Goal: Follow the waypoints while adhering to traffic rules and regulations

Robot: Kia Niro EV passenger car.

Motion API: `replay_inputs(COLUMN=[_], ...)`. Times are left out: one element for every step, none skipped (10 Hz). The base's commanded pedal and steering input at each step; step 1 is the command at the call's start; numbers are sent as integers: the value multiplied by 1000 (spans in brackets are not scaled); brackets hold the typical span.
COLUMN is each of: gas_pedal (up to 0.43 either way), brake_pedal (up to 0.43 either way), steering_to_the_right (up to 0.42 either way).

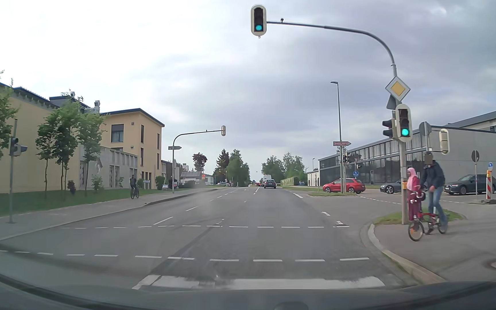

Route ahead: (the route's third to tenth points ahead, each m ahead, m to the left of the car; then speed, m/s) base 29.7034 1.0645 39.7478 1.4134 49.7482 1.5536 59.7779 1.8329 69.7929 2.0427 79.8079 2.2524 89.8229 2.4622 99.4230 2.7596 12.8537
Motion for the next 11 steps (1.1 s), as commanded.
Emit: replay_inputs(gas_pedal=[150, 150, 150, 150, 150, 169, 189, 189, 189, 197, 197], brake_pedal=[0, 0, 0, 0, 0, 0, 0, 0, 0, 0, 0], steering_to_the_right=[2, 2, 2, 2, 2, 2, 2, 2, 2, 2, 2])
